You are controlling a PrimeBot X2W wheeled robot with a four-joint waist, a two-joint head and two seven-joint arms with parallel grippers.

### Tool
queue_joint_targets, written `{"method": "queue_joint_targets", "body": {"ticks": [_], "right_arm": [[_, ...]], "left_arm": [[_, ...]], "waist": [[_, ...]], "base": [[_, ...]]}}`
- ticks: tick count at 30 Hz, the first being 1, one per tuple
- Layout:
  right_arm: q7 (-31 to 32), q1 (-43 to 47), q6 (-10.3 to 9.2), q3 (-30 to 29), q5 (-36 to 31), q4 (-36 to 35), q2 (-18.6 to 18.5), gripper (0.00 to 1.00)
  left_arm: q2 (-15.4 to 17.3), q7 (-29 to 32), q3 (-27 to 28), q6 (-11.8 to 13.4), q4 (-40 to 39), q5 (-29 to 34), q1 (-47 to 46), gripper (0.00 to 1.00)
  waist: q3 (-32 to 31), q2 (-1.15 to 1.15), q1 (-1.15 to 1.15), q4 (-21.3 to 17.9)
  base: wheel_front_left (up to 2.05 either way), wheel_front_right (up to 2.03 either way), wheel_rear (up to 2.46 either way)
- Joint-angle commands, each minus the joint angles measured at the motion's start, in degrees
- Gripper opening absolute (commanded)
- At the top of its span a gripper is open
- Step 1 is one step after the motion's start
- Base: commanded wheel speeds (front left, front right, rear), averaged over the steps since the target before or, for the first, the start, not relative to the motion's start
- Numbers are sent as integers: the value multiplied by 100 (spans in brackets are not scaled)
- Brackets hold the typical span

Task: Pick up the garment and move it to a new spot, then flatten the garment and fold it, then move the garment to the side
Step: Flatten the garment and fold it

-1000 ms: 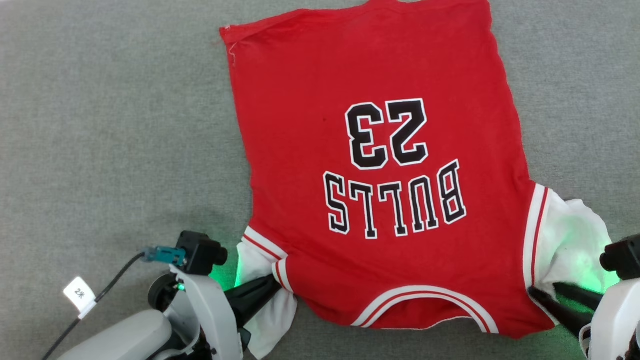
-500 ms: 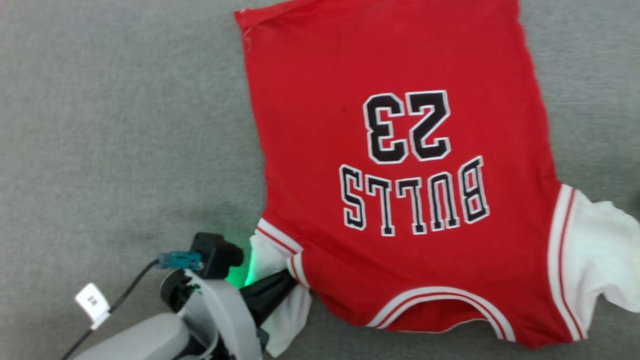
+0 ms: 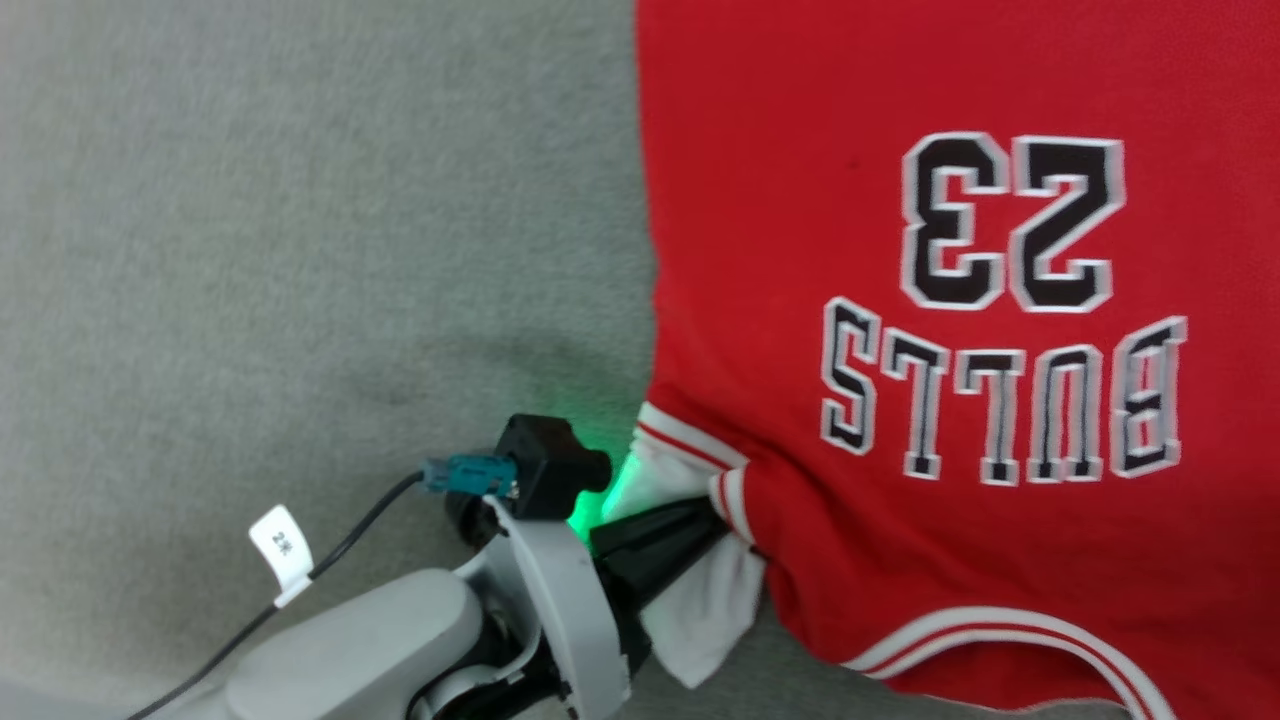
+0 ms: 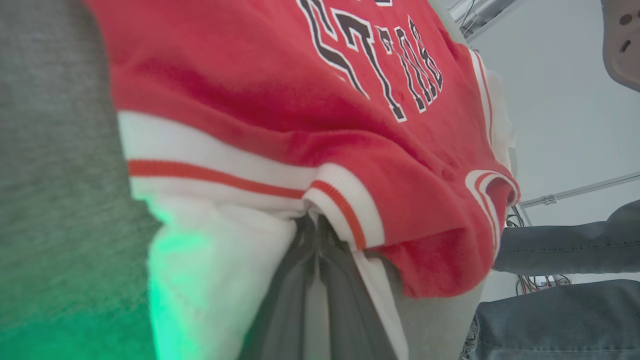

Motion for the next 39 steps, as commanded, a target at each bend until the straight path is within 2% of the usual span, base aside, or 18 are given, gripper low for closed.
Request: {"method": "queue_joint_targets", "body": {"ticks": [1,4,7,15,16,17,21,23,29,39], "right_arm": [[63,-298,-5,49,-119,284,71,100],[311,-872,-5,325,-331,1028,229,100],[480,-1237,-5,627,-507,1447,181,100],[893,-1497,-2,1226,-410,2081,272,100],[871,-1505,-1,1292,-380,2089,290,44],[851,-1504,-1,1374,-325,2090,299,0],[463,-1507,-1,1399,-163,2110,204,0],[135,-1344,-2,1461,18,2046,75,0],[-297,-586,-5,1604,778,1511,-383,0],[-249,2036,-5,1594,2247,-202,-1384,0]], "left_arm": [[-227,98,-173,-8,361,-37,99,0],[-274,64,-190,-52,507,-1,52,0],[-311,23,-183,-79,586,-24,32,0],[-264,-65,-165,-135,755,-60,2,0],[-284,-115,-138,-139,738,-82,7,0],[-298,-143,-110,-151,717,-119,16,0],[-207,-266,-12,-98,782,-67,9,0],[-41,-423,108,-26,802,-111,76,0],[387,-732,280,186,519,-211,478,0],[997,-921,483,537,-267,-486,1037,0]], "waist": [[587,0,0,540],[734,0,0,667],[825,0,0,776],[899,0,0,814],[895,0,0,797],[891,0,0,774],[763,0,0,652],[509,0,0,509],[-200,0,0,94],[-1118,0,0,-638]], "base": [[0,0,0],[0,0,0],[0,0,0],[0,0,0],[0,0,0],[0,0,0],[0,0,0],[0,0,0],[0,0,0],[0,0,0]]}}
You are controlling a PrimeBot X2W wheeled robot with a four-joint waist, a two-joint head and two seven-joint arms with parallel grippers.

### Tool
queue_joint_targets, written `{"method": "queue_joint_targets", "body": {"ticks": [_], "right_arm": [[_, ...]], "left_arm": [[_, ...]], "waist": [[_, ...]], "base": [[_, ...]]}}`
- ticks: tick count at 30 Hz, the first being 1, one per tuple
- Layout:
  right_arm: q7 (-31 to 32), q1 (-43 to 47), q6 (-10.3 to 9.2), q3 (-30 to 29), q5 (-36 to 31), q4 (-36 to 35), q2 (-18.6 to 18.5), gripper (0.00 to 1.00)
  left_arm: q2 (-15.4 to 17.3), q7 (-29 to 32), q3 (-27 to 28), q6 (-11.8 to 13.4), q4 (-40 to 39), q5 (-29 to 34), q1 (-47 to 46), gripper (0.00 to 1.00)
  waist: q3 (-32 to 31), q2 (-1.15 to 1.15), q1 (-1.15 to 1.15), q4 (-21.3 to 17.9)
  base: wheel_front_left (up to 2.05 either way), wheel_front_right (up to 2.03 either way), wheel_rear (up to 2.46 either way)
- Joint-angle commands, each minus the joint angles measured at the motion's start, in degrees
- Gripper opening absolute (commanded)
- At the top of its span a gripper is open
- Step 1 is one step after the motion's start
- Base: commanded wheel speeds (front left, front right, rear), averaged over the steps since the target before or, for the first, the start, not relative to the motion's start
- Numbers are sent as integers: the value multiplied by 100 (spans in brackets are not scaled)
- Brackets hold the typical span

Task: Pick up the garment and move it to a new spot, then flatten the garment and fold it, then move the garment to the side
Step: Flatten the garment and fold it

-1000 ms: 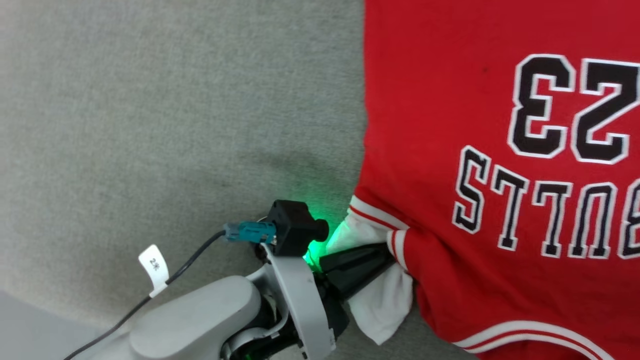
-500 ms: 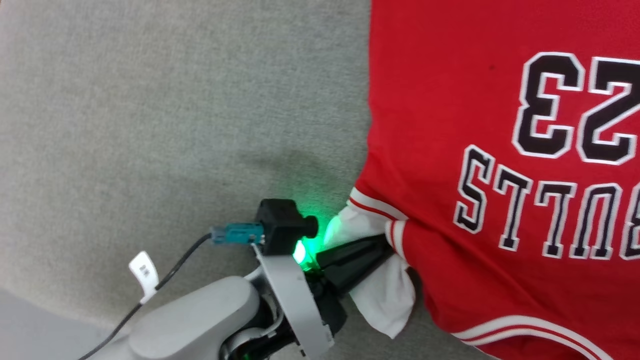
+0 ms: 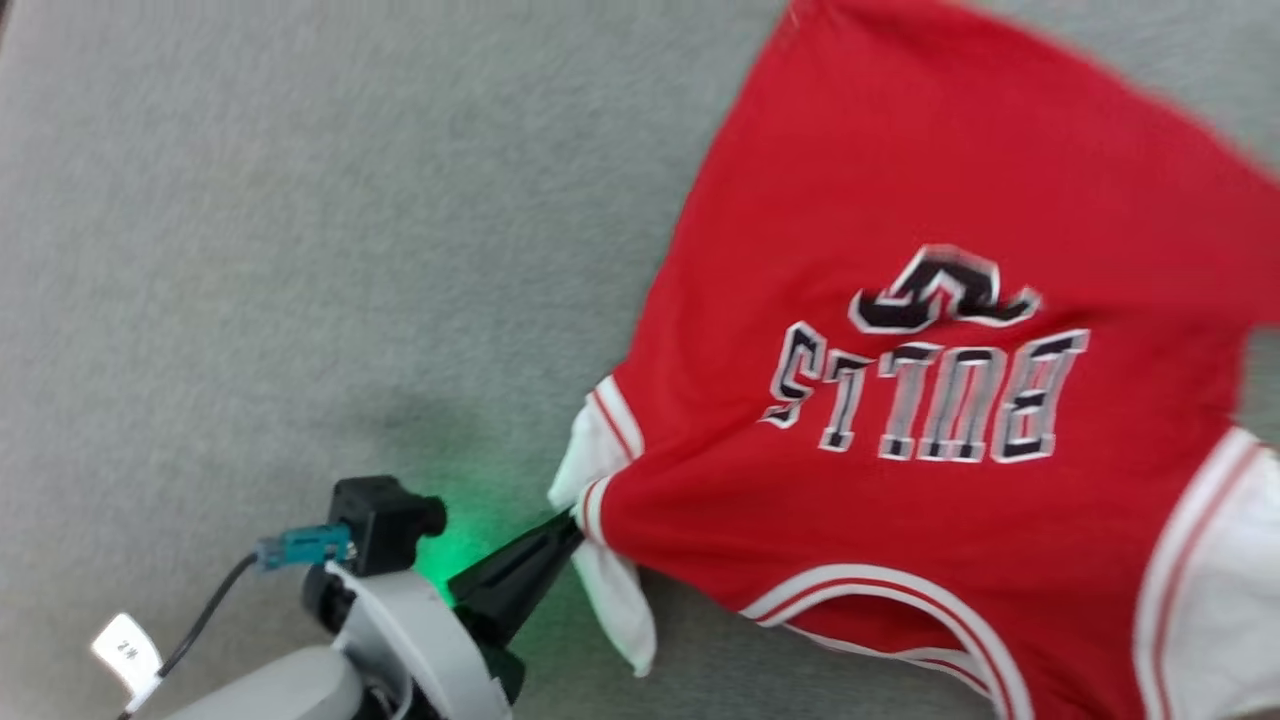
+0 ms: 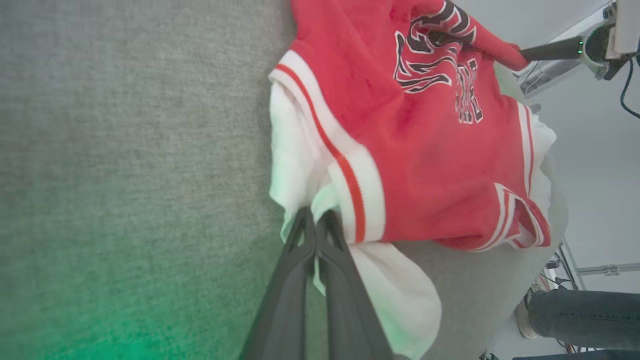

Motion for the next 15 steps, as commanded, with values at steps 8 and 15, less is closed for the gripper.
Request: {"method": "queue_joint_targets", "body": {"ticks": [8,15], "right_arm": [[-296,2503,-4,-153,543,-1276,-390,0],[-628,4076,-3,-159,346,-1982,-115,0]], "left_arm": [[271,31,34,271,-304,-2,182,0],[319,134,45,331,-364,31,40,0]], "waist": [[-684,0,0,-898],[-616,0,0,-1018]], "base": [[0,0,0],[0,0,0]]}}
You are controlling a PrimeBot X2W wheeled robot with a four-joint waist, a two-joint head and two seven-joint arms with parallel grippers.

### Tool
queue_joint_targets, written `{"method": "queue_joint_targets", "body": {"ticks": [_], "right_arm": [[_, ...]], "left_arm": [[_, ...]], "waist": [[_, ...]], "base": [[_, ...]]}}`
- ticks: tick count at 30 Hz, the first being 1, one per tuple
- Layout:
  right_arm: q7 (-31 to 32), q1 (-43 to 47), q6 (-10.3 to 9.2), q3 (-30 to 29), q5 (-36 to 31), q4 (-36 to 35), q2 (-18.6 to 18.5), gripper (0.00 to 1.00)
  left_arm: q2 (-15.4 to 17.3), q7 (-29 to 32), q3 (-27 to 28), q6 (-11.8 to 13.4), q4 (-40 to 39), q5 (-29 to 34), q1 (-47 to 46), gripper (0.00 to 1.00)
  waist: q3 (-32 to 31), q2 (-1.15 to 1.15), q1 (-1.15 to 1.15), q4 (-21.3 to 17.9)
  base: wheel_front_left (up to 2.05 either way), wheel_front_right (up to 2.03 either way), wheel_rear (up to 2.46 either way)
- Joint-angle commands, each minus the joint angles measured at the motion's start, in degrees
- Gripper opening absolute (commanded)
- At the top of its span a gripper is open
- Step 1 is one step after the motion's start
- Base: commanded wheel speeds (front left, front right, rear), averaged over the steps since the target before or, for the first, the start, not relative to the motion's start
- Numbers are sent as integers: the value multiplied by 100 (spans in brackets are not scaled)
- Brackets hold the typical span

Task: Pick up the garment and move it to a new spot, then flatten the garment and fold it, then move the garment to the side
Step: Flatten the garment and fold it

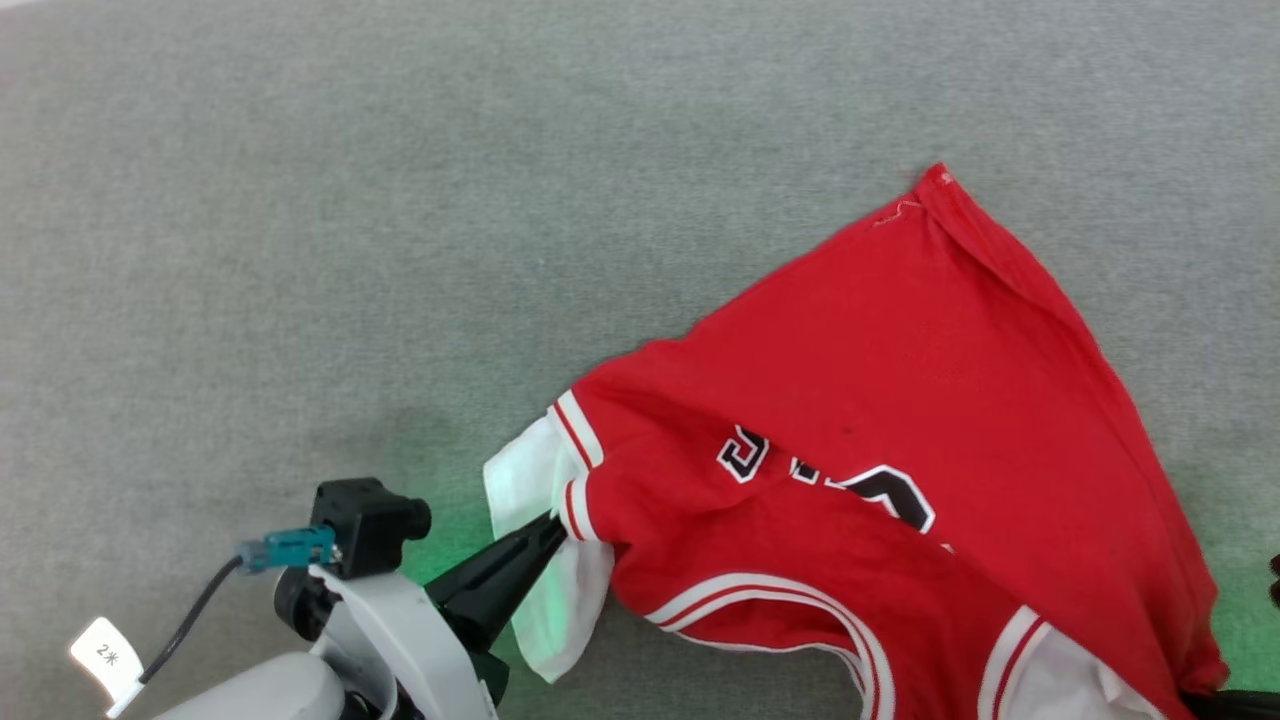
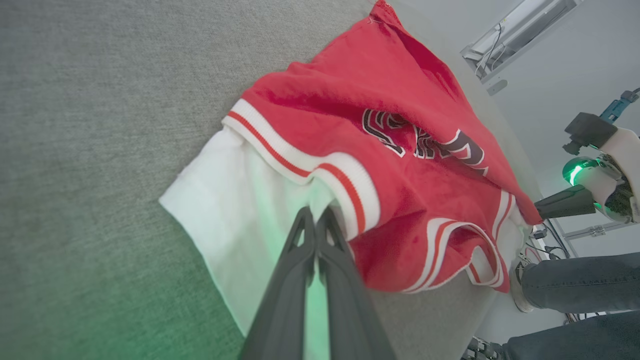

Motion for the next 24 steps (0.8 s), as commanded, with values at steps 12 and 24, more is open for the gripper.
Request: {"method": "queue_joint_targets", "body": {"ticks": [12,24], "right_arm": [[-390,338,-3,-1044,46,-820,39,100],[-925,-1878,0,-1341,-1128,-612,584,100]], "left_arm": [[-40,46,-59,-41,5,-19,21,0],[-437,33,-161,-187,172,83,-156,0]], "waist": [[-143,0,0,-94],[94,0,0,339]], "base": [[0,0,0],[0,0,0]]}}
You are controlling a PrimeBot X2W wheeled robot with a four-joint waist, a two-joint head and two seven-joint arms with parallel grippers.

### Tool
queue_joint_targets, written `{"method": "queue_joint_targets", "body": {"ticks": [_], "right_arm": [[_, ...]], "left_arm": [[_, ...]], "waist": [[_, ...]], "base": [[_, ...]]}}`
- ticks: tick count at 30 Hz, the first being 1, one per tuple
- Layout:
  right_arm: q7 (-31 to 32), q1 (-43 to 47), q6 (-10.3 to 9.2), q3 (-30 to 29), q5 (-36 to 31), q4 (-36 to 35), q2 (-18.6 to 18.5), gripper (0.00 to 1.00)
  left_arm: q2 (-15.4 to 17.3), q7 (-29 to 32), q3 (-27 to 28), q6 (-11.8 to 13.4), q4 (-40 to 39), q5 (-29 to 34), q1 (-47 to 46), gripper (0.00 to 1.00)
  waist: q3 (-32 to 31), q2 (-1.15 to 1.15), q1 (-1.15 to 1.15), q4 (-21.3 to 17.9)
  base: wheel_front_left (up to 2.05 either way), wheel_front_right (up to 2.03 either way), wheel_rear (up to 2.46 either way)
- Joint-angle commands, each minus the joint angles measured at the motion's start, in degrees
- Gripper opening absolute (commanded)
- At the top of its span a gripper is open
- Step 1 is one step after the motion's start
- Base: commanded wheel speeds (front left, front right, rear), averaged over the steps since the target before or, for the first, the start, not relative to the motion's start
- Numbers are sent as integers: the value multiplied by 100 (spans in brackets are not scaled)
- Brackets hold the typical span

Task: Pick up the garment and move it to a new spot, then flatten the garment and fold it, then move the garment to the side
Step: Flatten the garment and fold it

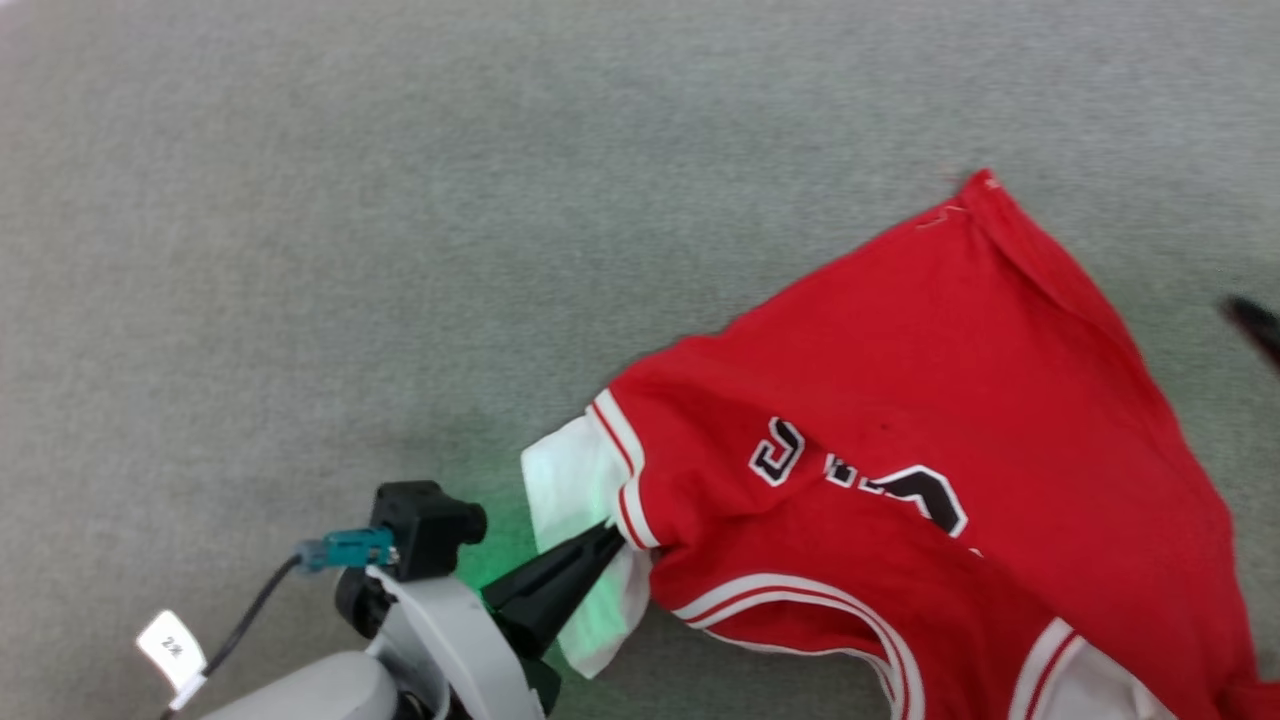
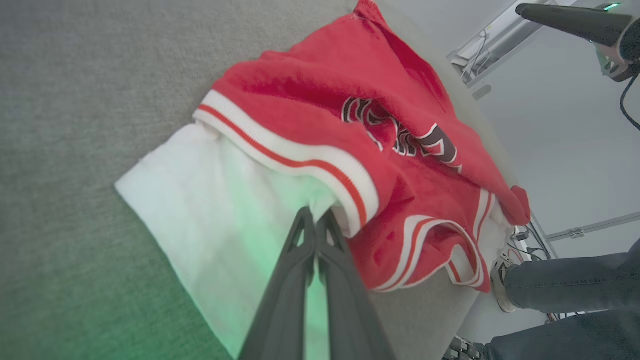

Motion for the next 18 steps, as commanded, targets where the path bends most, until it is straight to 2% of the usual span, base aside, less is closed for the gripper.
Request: {"method": "queue_joint_targets", "body": {"ticks": [1,4,10,17,18], "right_arm": [[30,-287,0,237,-115,169,204,100],[169,-1116,0,892,-415,808,645,100],[272,-2379,0,1942,-875,2078,1033,100],[355,-3108,0,2969,-798,3077,1034,100],[352,-3113,0,3083,-731,3155,1023,49]], "left_arm": [[-55,-6,-19,-46,41,17,-54,0],[-186,-5,-52,-102,116,50,-99,0],[-465,-40,-92,-248,327,110,-234,0],[-723,-85,-105,-402,671,146,-391,0],[-736,-102,-76,-415,725,115,-392,0]], "waist": [[97,0,0,154],[197,0,0,294],[478,0,0,539],[583,0,0,708],[569,0,0,724]], "base": [[0,0,0],[0,0,0],[0,0,0],[0,0,0],[0,0,0]]}}
